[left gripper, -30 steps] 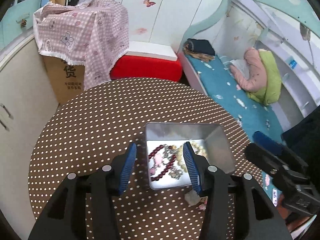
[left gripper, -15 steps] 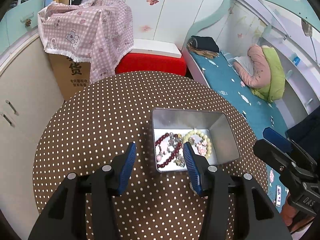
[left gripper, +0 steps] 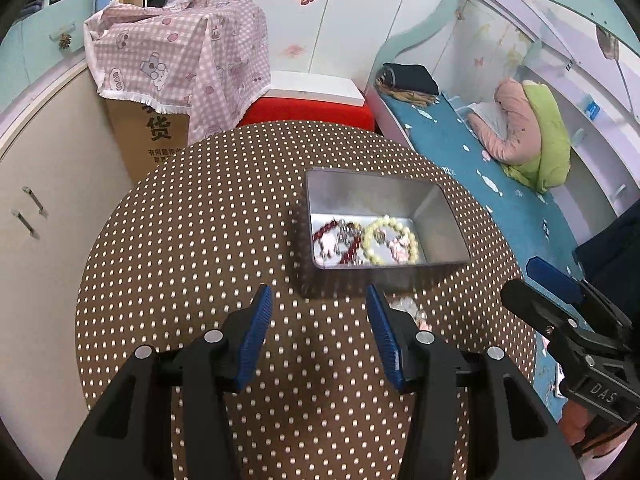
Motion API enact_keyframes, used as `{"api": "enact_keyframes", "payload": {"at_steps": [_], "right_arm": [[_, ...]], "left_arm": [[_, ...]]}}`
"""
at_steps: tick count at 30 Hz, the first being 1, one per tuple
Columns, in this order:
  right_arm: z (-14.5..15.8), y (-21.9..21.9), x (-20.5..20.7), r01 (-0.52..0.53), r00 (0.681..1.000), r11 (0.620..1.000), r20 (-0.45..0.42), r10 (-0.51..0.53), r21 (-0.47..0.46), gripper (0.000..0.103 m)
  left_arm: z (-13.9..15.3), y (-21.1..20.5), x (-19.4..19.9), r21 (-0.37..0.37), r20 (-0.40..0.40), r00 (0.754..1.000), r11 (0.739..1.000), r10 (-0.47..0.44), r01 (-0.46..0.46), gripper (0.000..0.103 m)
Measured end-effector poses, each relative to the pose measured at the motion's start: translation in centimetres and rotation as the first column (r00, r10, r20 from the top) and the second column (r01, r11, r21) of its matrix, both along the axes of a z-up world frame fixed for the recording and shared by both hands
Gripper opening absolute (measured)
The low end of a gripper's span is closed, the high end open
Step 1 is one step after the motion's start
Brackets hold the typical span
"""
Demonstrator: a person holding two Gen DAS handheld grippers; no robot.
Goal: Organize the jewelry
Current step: 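Withdraw both tools from the box toward the jade pendant and pink charm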
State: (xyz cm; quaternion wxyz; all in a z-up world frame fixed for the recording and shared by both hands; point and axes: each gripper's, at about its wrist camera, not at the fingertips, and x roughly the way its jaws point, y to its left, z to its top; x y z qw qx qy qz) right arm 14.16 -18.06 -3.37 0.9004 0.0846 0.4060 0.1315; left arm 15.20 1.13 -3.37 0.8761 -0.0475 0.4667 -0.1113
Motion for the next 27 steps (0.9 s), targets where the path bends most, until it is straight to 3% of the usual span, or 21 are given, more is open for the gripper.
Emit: {"api": "enact_keyframes", "payload": {"at_steps": [12,27], "right_arm": [[-2.8,0.7,-2.7,0.03,0.998,0.995,-0.054,-0.035,-0.093,0.071],[-7.0,3.7,-2.2,-0.006,0.995,0.984,-0.099,-0.012,-0.18,0.071]], "left_arm": [[-1.3,1.1,-3.8,0.019,-0.029,1.0,1.0,0.005,-0.004,0.047],[-3.8,2.1,-3.9,0.042,-0.074,0.997,0.999,0.012,-0.009,0.047]]}}
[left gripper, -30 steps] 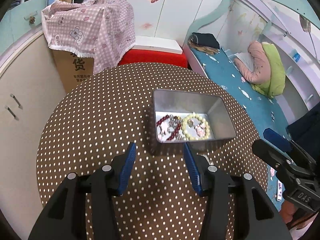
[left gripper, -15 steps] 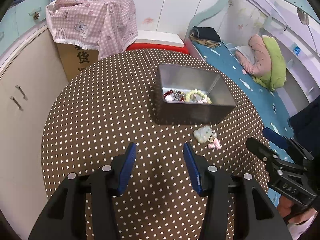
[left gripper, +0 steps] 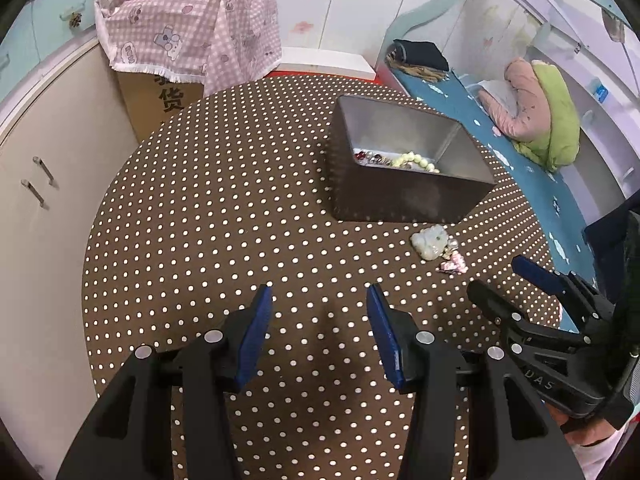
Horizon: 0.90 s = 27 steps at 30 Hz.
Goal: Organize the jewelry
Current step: 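Withdraw both tools from the box toward the jade pendant and pink charm, then lower the right tool onto the pink charm and grasp it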
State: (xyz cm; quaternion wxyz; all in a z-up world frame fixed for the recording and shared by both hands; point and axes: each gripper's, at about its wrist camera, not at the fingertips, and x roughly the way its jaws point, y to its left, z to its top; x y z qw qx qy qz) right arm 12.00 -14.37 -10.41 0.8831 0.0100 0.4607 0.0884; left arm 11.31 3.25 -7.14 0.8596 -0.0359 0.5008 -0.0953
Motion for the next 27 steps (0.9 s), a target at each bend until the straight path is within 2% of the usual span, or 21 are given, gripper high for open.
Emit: {"api": "enact_keyframes", "payload": {"at_steps": [10,13,15,17,18,20,22,23,27], "right_arm": [[-2.0,1.5,1.0,-0.05,0.998,0.998,-0.031,0.049,-0.024,0.071],[-2.6,1.4,1.5,-0.048,0.998,0.998,-0.045,0.047,-0.031,0.068],[-2.9,1.4,1.8,-0.055,0.998,0.998,-0.046,0.053,-0.037,0.062],[-2.8,1.5,2.1,-0.064,0.997,0.997,-0.035,0.062,-0.053,0.046],[-2.7,1.4,2.2,-0.072,0.997,0.996,-0.035,0.071,-0.043,0.042],[-2.7,1.4,2.4,-0.091,0.995,0.995,-0.033,0.089,-0.041,0.027],[-2.7,1.7,2.5,-0.122,0.992,0.992,-0.037,0.12,-0.042,0.021],[-2.6,2.0,2.5,-0.14,0.989,0.989,-0.041,0.139,-0.046,0.011],[-2.5,2.3,2.2,-0.17,0.984,0.985,-0.05,0.168,-0.038,0.007]], "left_arm": [[-2.3,-0.3,0.6,0.011,-0.049,0.999,1.0,-0.017,0.018,0.047],[-3.1,-0.4,0.9,0.01,-0.067,0.998,1.0,-0.021,0.022,0.047],[-3.5,-0.4,1.2,0.01,-0.075,0.997,1.0,-0.023,0.024,0.047],[-3.9,-0.7,1.5,0.012,-0.082,0.996,1.0,-0.024,0.025,0.047],[-4.1,-0.8,1.6,0.011,-0.086,0.996,1.0,-0.026,0.027,0.047],[-4.2,-1.2,1.7,0.018,-0.08,0.996,0.999,-0.029,0.031,0.049],[-4.3,-1.7,2.0,0.023,-0.08,0.996,0.999,-0.034,0.036,0.053],[-4.2,-2.0,2.1,0.027,-0.08,0.996,0.999,-0.036,0.038,0.053],[-4.2,-3.0,2.4,0.018,-0.082,0.995,0.998,-0.053,0.055,0.053]]}}
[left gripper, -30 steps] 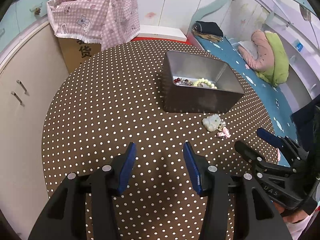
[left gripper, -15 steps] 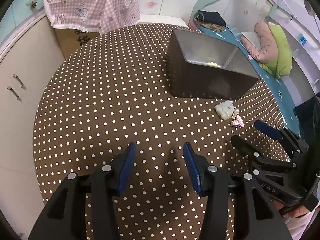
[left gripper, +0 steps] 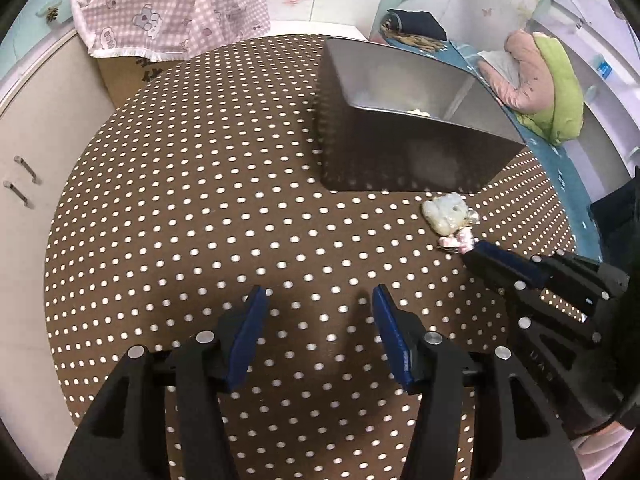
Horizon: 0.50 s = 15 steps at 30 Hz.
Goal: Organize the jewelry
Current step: 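Lower the right tool onto the pink charm and grasp it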
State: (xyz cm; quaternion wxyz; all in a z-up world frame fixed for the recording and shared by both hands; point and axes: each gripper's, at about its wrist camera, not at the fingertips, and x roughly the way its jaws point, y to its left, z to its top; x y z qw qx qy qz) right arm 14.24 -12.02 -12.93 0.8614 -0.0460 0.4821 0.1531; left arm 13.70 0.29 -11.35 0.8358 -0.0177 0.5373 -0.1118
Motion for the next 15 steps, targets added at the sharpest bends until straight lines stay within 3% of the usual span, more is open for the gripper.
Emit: {"api": "enact_keyframes", "payload": {"at_steps": [4,10,12,13,15], "right_arm": [[0.0,-0.5,-0.2,0.011,1.0,1.0,-0.002,-0.011,0.014,0.007],[0.1,-1.3,-0.4,0.045,0.999,0.999,-0.023,-0.045,0.011,0.016],[0.1,-1.3,-0.4,0.053,0.998,0.998,-0.037,-0.052,0.04,0.04],[0.1,-1.2,-0.4,0.06,0.998,0.997,-0.034,-0.059,0.046,0.069],[0.3,-1.0,-0.6,0.087,0.996,0.995,-0.005,-0.087,0.043,0.073]], "left_arm": [[-0.1,-1.0,0.3,0.001,-0.002,1.0,1.0,-0.017,0.017,0.053],[0.0,-1.0,0.3,-0.004,-0.005,1.0,1.0,-0.018,0.018,0.053],[0.1,-0.5,0.1,-0.004,-0.004,1.0,1.0,-0.012,0.012,0.053],[0.2,-0.3,0.0,-0.001,0.001,1.0,1.0,-0.009,0.009,0.053],[0.5,0.3,-0.4,0.009,0.014,1.0,1.0,0.002,-0.002,0.055]]}}
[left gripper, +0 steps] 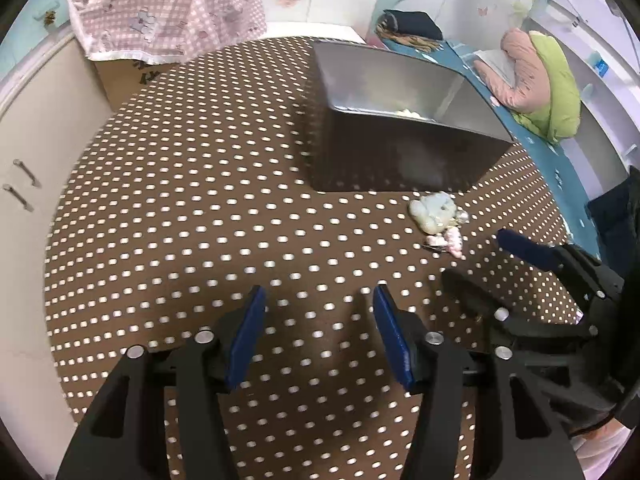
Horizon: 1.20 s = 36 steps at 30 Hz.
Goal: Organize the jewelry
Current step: 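Lower the right tool onto the pink charm and grasp it, then grasp the pale jade pendant with the left tool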
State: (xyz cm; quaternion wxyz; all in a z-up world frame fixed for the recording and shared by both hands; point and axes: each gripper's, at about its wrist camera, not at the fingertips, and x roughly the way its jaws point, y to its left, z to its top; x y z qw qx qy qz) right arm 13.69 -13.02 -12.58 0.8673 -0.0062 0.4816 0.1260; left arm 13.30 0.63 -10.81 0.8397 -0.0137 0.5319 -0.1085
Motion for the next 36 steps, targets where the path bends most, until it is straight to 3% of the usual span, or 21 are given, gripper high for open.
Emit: {"api": "enact_keyframes", "payload": {"at_steps": [3,7,9,10,11,20,36], "right_arm": [[-0.2,0.6,0.1,-0.022,1.0,1.0,-0.011,0.022,0.021,0.072],[-0.9,2.2,0.6,-0.018,1.0,0.998,0.021,0.02,-0.064,0.068],[-0.7,2.5,0.8,-0.042,0.999,0.998,0.029,0.044,-0.053,0.049],[-0.5,2.9,0.8,-0.067,0.997,0.996,0.028,0.069,-0.051,0.029],[-0.3,3.3,0.7,-0.087,0.996,0.995,0.022,0.088,-0.048,0.02],[0.0,2.9,-0.1,-0.038,0.999,0.998,0.005,0.038,-0.049,0.019],[-0.4,-4.3,-1.5,0.081,0.997,0.997,0.017,-0.081,-0.002,0.019]], "left_arm": [[0.1,0.7,-0.4,-0.002,-0.001,1.0,1.0,0.006,-0.006,0.055],[-0.1,2.2,-0.7,-0.006,-0.005,1.0,1.0,0.023,-0.023,0.055],[-0.3,3.0,-1.1,-0.009,-0.01,0.999,0.999,0.03,-0.031,0.055],[-0.3,3.2,-1.2,-0.01,-0.012,0.999,0.999,0.034,-0.034,0.055],[-0.3,3.6,-1.4,-0.014,-0.009,0.999,0.999,0.036,-0.036,0.055],[0.2,3.6,-2.4,-0.058,0.013,1.0,0.998,0.002,-0.001,0.055],[1.2,-3.7,0.4,-0.066,0.029,0.996,0.994,-0.084,0.086,0.055]]}}
